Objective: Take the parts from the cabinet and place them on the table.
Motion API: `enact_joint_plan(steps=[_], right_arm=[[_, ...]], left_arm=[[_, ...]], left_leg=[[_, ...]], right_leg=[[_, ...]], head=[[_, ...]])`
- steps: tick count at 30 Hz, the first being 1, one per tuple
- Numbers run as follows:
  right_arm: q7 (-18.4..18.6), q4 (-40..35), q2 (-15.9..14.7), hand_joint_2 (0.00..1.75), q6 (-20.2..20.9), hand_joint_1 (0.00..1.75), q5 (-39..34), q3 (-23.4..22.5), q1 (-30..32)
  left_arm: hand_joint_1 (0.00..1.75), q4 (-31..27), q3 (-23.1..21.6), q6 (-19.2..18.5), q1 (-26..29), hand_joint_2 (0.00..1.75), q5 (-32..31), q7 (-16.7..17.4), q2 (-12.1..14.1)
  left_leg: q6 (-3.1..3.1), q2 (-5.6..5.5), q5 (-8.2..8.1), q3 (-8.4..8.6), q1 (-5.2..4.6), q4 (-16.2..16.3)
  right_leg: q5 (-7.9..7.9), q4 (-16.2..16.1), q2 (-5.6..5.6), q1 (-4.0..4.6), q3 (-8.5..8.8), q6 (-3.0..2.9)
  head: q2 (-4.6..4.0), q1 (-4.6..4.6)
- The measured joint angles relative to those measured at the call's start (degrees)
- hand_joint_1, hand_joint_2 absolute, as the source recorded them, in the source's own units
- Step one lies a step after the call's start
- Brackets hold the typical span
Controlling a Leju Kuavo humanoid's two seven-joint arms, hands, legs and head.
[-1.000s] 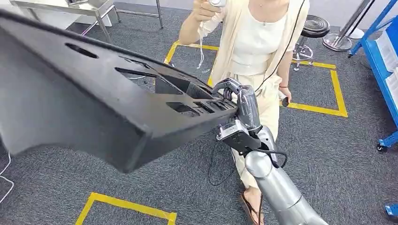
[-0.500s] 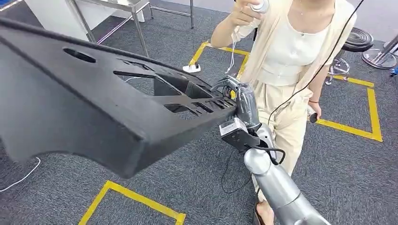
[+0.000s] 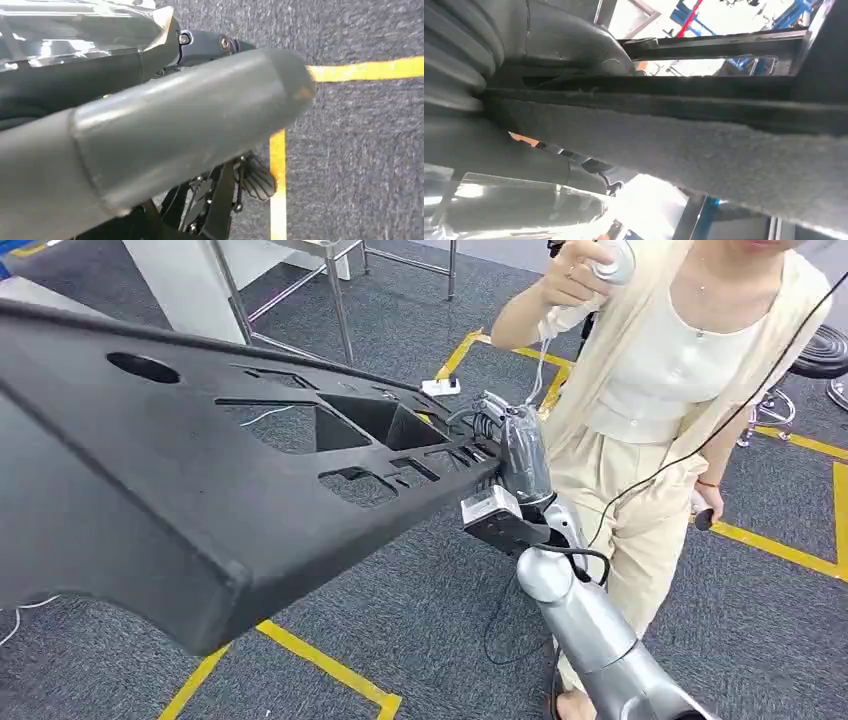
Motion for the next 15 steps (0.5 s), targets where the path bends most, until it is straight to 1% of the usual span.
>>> enact_joint_plan(steps=[1,2,3,4,5,6,7,8,9,10,11,12,13,14,15], right_arm=[[0.0,0.0,0.11,1.75,0.0,1.75,0.04,0.11,-0.05],[0.07,-0.02,0.26,1.75,0.0,1.75,0.11,0.2,-0.16],[0.24,0.02,0.26,1.75,0.0,1.75,0.22,0.28,-0.26],[0.26,0.04,0.28,1.75,-0.06,1.75,0.28,0.35,-0.54],[0.42,0.07,0.31,1.75,-0.09,1.75,0.28,0.46,-0.6],[0.48,0.18,0.26,1.75,-0.09,1.75,0.31,0.55,-0.48],[0.59,0.31,0.24,1.75,-0.11,1.75,0.37,0.68,-0.47],[0.87,0.44,0.24,1.75,-0.11,1.75,0.5,0.76,-0.47],[1.05,0.48,0.24,1.75,-0.11,1.75,0.63,0.83,-0.5],[1.11,0.48,0.24,1.75,-0.11,1.75,0.65,0.89,-0.51],[1.11,0.48,0.24,1.75,-0.11,1.75,0.68,1.01,-0.56],[1.11,0.5,0.24,1.75,-0.11,1.75,0.72,1.09,-0.65],[1.11,0.59,0.24,1.75,-0.11,1.75,0.76,1.16,-0.77],[1.14,0.61,0.39,1.75,-0.11,1.75,0.85,1.33,-0.79],[1.22,0.61,0.48,1.75,-0.13,1.75,0.94,1.46,-0.8]], left_arm=[[0.0,0.0,0.0,0.13,0.04,0.0,0.0,0.0,0.0],[0.0,0.0,0.0,0.22,0.01,0.0,0.0,0.02,-0.02],[0.0,0.0,0.0,0.39,0.07,0.0,0.02,0.02,-0.18],[0.0,0.0,0.0,0.59,0.0,0.0,0.0,0.02,-0.2],[0.0,0.0,0.02,0.61,-0.18,0.0,0.0,0.02,-0.13],[0.0,0.0,0.0,0.61,-0.28,0.0,0.0,0.04,-0.18],[0.0,0.0,0.0,0.63,-0.29,0.0,0.0,0.04,-0.33],[0.0,0.0,0.0,0.63,-0.28,0.0,0.0,0.09,-0.37],[0.0,0.0,0.0,0.63,-0.24,0.0,0.0,0.13,-0.42],[0.0,0.0,0.02,0.63,-0.2,0.0,0.0,0.13,-0.53],[0.0,0.0,0.0,0.63,-0.19,0.0,0.0,0.13,-0.59],[0.0,0.0,0.0,0.63,-0.19,0.0,0.0,0.13,-0.59],[0.0,0.0,0.02,0.63,-0.2,0.0,0.0,0.13,-0.5],[0.0,0.0,0.0,0.63,-0.19,0.0,-0.02,0.13,-0.55],[0.0,0.0,0.0,0.61,-0.11,0.0,-0.07,0.13,-0.57]], left_leg=[[0.21,-0.52,0.07,0.04,-0.11,-0.21],[0.53,-1.34,0.67,1.46,0.02,-1.49],[0.56,-1.74,1.11,2.17,0.49,-2.46],[0.98,-2.09,1.35,2.6,0.64,-3.01],[1.07,-2.79,1.36,2.58,0.69,-3.01],[1.17,-3.53,1.29,2.58,0.7,-3.01],[1.17,-4.28,1.28,2.56,0.68,-3.0],[1.14,-5.0,1.26,2.58,0.7,-2.99],[1.06,-5.77,1.22,2.64,0.8,-2.95],[0.88,-6.56,1.11,2.72,0.93,-2.82],[0.59,-7.27,0.91,2.77,1.07,-2.53],[0.08,-7.92,0.57,2.5,1.09,-2.01],[-0.45,-8.43,0.13,1.98,0.71,-1.15],[-0.71,-8.73,0.06,1.72,0.79,-1.11],[-0.88,-8.91,0.16,1.59,0.91,-1.21]], right_leg=[[0.01,-0.34,-0.51,-0.02,0.31,0.23],[-0.22,-0.56,-0.81,0.56,0.79,0.74],[-0.64,0.39,0.95,0.14,0.46,0.85],[-1.91,3.34,3.44,0.1,-0.7,0.53],[-3.58,7.72,4.5,-0.12,-3.06,0.25],[-5.25,12.31,4.91,-0.19,-5.64,0.14],[-6.16,15.74,5.08,-0.32,-7.78,0.31],[-5.95,16.81,5.12,-0.33,-8.7,0.72],[-4.66,15.05,5.14,-0.43,-8.25,1.37],[-2.43,10.89,5.26,-0.64,-6.5,2.18],[0.06,5.33,5.71,-0.99,-3.99,2.94],[1.85,0.53,7.66,-1.63,-1.82,3.58],[1.67,-0.08,8.55,-1.39,-1.4,2.96],[1.73,-0.04,7.65,-1.34,-1.47,2.07],[1.74,0.0,7.44,-1.14,-1.49,1.62]], head=[[0.0,-0.04],[0.0,-0.04],[-0.02,0.22],[-0.02,0.13],[-0.02,0.33],[0.0,0.33],[-0.02,0.33],[-0.02,0.33],[-0.02,0.33],[-0.02,0.33],[-0.02,0.33],[-0.02,0.37],[-0.02,0.39],[-0.02,0.35],[-0.02,0.26]])
